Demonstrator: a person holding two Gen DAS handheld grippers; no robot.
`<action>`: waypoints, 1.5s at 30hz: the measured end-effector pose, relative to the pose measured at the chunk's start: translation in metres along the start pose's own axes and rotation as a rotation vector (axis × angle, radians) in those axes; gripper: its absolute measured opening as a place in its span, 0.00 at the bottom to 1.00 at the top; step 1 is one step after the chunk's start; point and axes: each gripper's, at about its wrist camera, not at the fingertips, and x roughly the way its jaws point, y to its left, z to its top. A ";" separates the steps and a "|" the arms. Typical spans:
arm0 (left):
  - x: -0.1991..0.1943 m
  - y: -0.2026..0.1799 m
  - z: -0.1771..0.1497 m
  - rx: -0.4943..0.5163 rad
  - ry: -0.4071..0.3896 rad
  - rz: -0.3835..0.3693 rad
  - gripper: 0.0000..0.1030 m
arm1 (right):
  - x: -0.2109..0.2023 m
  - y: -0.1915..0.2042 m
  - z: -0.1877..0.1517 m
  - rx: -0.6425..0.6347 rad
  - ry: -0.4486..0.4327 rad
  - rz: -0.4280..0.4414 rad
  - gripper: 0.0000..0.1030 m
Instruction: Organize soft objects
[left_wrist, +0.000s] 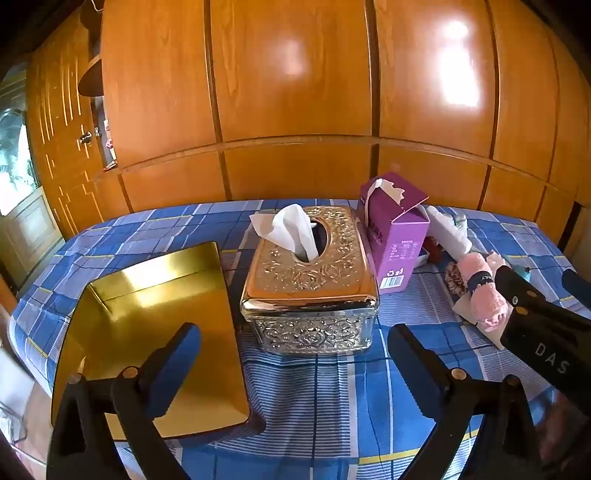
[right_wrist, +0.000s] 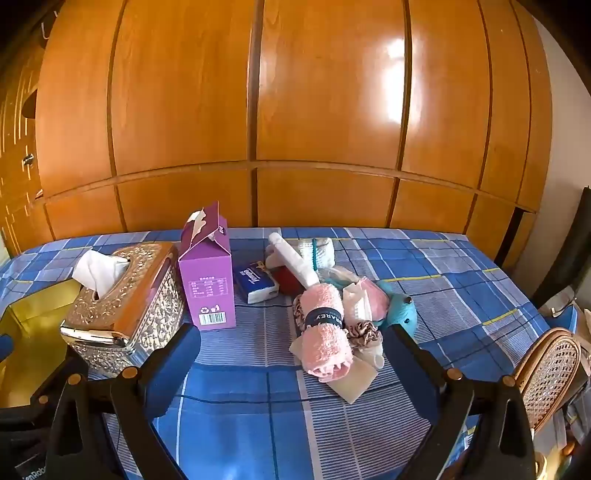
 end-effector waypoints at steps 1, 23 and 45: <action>-0.001 0.000 0.000 0.005 -0.002 -0.002 0.99 | -0.001 0.000 0.000 -0.003 0.000 0.001 0.99; -0.011 0.002 -0.002 0.012 -0.023 0.014 1.00 | -0.006 0.004 0.003 -0.029 -0.006 0.000 0.99; -0.010 0.000 -0.004 0.010 -0.005 0.000 1.00 | -0.004 0.003 0.001 -0.029 0.004 -0.001 0.99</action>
